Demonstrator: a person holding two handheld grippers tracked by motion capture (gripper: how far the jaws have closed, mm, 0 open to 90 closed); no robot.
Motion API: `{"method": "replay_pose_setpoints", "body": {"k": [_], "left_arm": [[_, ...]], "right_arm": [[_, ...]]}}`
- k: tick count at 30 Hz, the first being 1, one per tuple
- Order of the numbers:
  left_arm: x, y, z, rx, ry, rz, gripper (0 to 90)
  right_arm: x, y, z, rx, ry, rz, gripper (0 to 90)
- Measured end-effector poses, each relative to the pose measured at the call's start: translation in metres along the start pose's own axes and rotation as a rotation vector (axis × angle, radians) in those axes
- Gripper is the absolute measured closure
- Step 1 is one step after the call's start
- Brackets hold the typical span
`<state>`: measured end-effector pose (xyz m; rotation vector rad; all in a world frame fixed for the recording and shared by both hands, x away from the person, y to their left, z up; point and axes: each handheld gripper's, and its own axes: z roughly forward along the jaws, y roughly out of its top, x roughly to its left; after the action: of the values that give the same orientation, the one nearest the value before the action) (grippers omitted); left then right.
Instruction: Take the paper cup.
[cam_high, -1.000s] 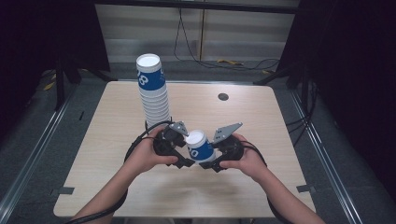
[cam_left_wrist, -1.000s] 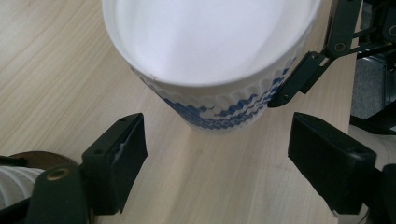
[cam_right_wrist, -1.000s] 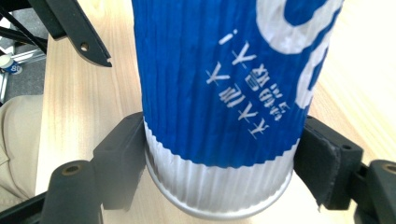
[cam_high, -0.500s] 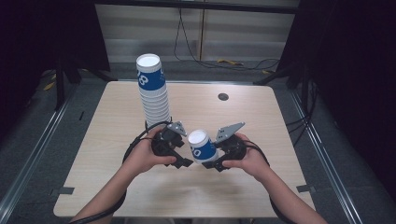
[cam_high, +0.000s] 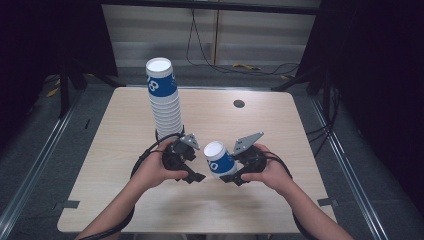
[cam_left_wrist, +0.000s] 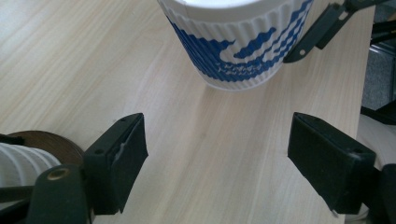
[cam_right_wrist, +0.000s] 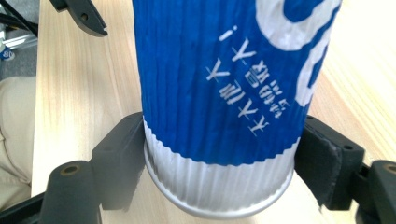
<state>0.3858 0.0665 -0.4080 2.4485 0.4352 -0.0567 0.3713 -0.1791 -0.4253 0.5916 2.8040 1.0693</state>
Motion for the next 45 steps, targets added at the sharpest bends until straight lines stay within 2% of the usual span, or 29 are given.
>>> {"method": "replay_pose_setpoints", "body": {"k": [4,6,8,15,18,19,20,26,34,45], "left_arm": [[0.000,-0.002,0.002,0.009,-0.005,0.004,20.0],[0.000,-0.003,0.002,0.004,-0.004,-0.012,20.2],[0.001,-0.003,0.001,0.029,0.005,0.010,20.2],[0.000,-0.003,-0.003,0.042,0.010,0.014,20.5],[0.000,-0.003,-0.003,0.053,0.009,0.022,20.7],[0.001,-0.003,-0.003,0.072,0.019,0.037,21.2],[0.000,-0.004,-0.003,0.068,0.021,0.026,21.2],[0.000,-0.003,-0.003,0.065,0.018,0.024,21.4],[0.000,-0.002,-0.003,0.063,0.017,0.031,21.7],[-0.002,0.001,-0.002,0.090,0.023,0.051,22.4]], "right_arm": [[-0.001,0.000,0.000,0.017,0.000,0.000,23.0],[-0.001,-0.001,0.000,0.030,-0.001,-0.003,22.9],[-0.001,-0.001,0.000,0.037,-0.007,-0.004,22.9],[0.000,0.001,0.000,0.051,-0.002,-0.017,22.8],[0.000,0.002,-0.001,0.068,-0.003,-0.019,22.7],[0.000,0.002,-0.001,0.088,-0.012,-0.030,22.7],[0.000,0.002,0.000,0.085,-0.004,-0.025,22.7],[0.000,0.003,0.001,0.090,0.000,-0.029,22.9],[0.003,0.007,0.003,0.103,0.008,-0.054,23.1],[0.006,0.012,0.005,0.176,0.012,-0.094,23.4]]}}
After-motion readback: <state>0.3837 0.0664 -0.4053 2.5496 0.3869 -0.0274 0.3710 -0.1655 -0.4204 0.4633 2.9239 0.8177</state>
